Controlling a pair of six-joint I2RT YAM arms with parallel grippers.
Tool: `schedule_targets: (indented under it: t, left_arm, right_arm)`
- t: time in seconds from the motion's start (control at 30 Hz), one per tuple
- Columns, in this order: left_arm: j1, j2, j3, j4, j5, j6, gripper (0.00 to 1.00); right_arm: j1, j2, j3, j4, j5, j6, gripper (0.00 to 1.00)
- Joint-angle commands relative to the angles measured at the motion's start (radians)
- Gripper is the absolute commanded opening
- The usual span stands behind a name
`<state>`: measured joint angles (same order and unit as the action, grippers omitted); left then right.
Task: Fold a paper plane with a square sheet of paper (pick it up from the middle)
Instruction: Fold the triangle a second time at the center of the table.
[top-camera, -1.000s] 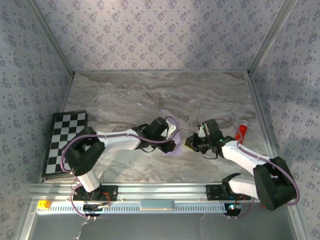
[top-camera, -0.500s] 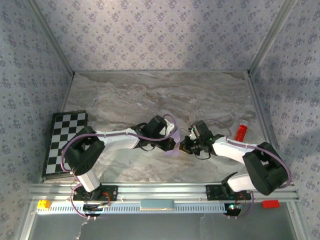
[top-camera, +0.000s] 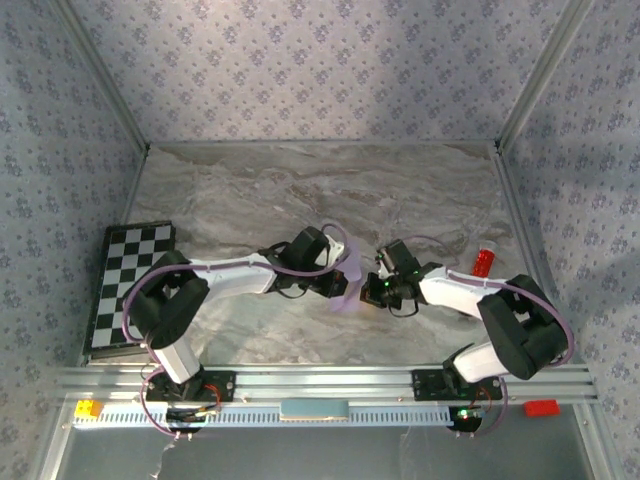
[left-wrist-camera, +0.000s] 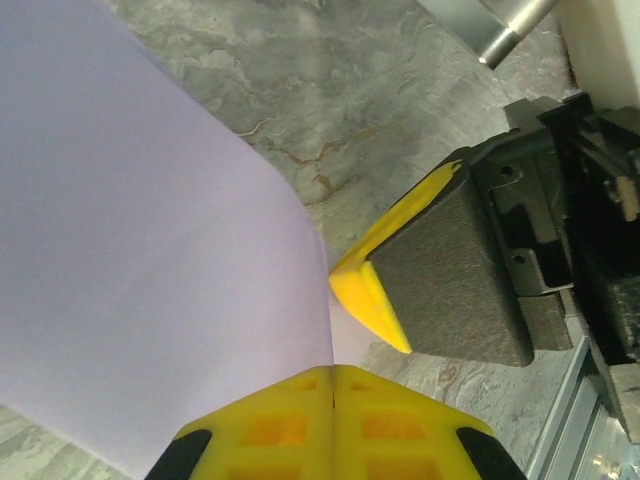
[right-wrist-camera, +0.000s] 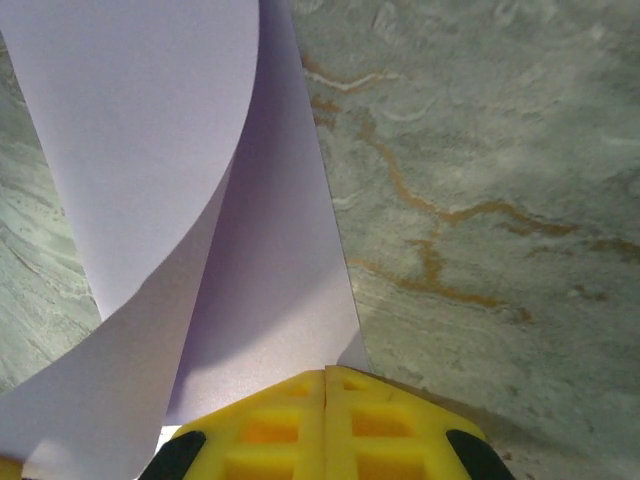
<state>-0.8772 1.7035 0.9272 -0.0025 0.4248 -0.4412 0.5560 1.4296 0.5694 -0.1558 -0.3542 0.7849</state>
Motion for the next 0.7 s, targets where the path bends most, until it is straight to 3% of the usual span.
schedule_targets:
  t: [0.0,0.4,0.67]
  left_arm:
    - [0.003,0.026,-0.005,0.002,0.042,-0.017,0.00]
    - [0.002,0.035,-0.005,0.013,0.045,-0.031,0.00]
    - [0.007,0.035,-0.002,-0.002,0.028,-0.024,0.00]
  right_arm:
    - [0.002,-0.002,0.022,-0.066,0.021,-0.034,0.01]
    - [0.031,-0.008,0.018,0.072,-0.046,0.036,0.03]
    - [0.027,0.051,0.010,-0.007,0.025,0.005,0.02]
